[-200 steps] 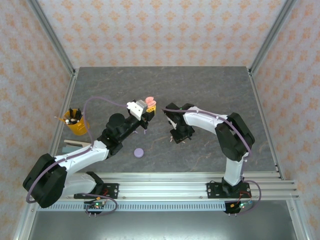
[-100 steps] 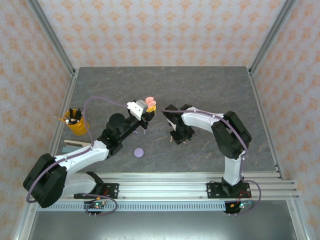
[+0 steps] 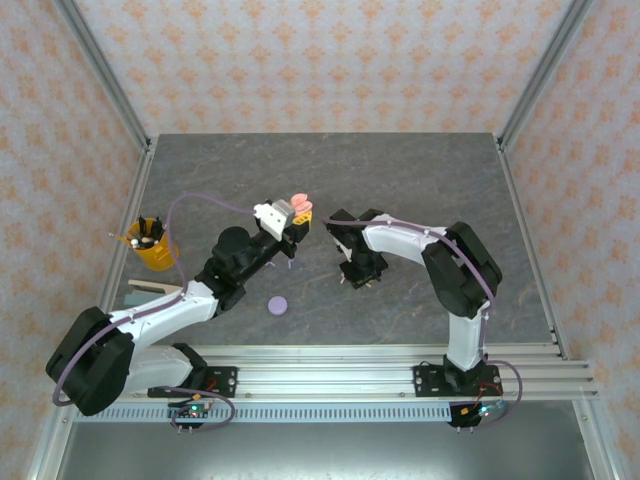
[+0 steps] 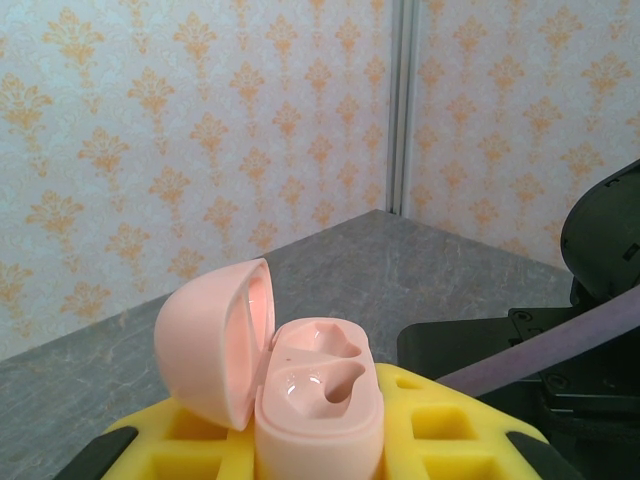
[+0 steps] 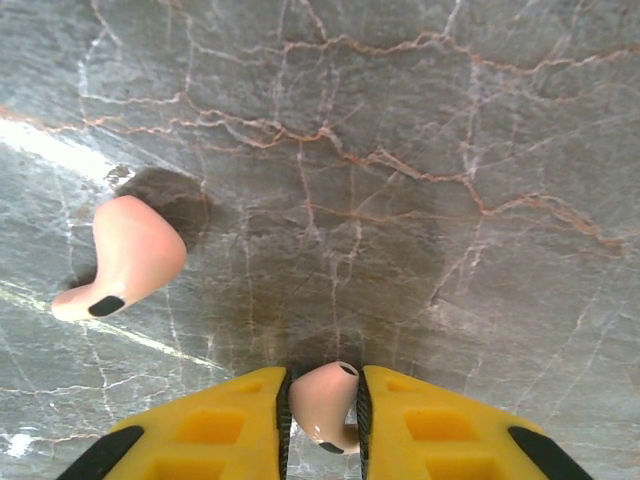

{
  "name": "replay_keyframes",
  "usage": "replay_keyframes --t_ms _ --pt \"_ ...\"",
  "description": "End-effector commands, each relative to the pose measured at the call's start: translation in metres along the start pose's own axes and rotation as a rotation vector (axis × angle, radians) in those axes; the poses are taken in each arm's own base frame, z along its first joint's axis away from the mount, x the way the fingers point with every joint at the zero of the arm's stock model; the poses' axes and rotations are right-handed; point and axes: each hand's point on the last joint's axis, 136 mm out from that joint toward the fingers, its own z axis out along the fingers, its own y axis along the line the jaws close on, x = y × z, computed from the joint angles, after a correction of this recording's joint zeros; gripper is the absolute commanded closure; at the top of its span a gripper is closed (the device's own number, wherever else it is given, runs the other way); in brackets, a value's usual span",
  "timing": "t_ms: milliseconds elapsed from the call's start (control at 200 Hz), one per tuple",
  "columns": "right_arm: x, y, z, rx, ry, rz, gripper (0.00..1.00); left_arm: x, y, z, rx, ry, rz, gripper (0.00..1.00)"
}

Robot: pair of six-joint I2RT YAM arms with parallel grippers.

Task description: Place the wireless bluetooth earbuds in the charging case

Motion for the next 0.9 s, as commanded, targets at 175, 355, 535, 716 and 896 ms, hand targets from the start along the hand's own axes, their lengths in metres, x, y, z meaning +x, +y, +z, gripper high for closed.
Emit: replay_keyframes --t_ms 175,355,535,716,896 --pt "0.008 -0.008 0.004 0.045 0.020 0.020 0.82 -0.015 0.000 0.005 -0.005 -0.035 0.001 1.00" --pt "0.009 -0.009 -0.003 0.044 -0.008 0.052 0.87 -0.014 -0.001 0.006 -0.001 -0.032 -0.002 1.00" --pt "0.006 -0.010 -0.013 0.036 -0.066 0.102 0.90 -0.013 -0.001 0.007 0.003 -0.032 -0.002 1.00" --pt "0.002 -0.013 -0.025 0.023 -0.127 0.153 0.92 -0.013 -0.002 0.008 0.007 -0.032 -0.003 1.00" --pt "-0.003 -0.018 -0.036 0.006 -0.194 0.203 0.93 -0.013 -0.002 0.009 0.010 -0.028 -0.004 1.00"
